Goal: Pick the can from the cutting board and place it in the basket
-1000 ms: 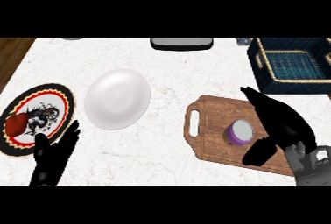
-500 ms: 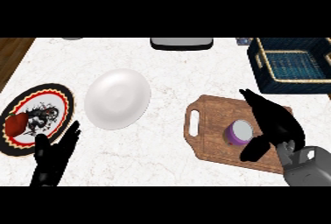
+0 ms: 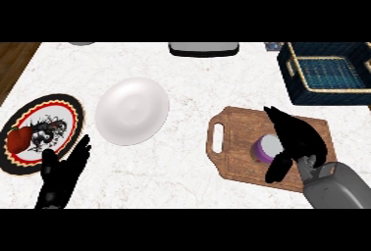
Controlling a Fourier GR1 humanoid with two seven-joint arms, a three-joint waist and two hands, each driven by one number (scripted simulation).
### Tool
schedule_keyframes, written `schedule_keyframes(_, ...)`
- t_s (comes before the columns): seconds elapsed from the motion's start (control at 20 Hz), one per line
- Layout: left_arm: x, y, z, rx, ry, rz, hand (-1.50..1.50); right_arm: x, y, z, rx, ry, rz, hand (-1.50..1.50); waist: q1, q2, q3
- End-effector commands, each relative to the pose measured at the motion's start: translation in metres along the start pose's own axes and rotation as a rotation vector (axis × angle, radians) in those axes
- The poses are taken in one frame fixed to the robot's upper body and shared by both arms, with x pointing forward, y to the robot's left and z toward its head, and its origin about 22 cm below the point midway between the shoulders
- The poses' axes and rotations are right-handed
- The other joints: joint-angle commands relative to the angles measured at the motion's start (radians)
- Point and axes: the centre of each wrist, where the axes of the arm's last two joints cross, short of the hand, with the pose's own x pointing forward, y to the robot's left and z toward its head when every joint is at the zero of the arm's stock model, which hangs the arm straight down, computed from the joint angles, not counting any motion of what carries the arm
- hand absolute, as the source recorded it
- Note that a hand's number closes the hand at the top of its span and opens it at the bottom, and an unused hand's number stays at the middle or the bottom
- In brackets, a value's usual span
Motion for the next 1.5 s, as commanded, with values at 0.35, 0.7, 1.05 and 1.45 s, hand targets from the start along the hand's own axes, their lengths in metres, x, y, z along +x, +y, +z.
schedule_keyframes(0.35,-0.012,-0.012,0.016,0.006,0.089,-0.004,0.00,-0.006,0.021,-0.013,0.022,0.015,0.008,-1.50,0.002,0.007,-0.011)
schedule_keyframes(0.7,-0.021,-0.003,0.004,-0.004,0.087,0.011,0.00,0.005,0.048,-0.021,0.003,0.018,0.008,-1.50,0.000,0.008,-0.011)
schedule_keyframes(1.05,-0.003,0.006,0.007,-0.012,0.076,0.001,0.00,-0.011,0.046,-0.037,-0.062,-0.047,0.136,1.50,0.003,0.008,-0.011)
schedule_keyframes(1.45,-0.031,-0.007,-0.008,-0.008,0.099,0.003,0.00,0.000,0.035,-0.028,-0.121,-0.083,0.180,1.50,-0.004,0.009,-0.011)
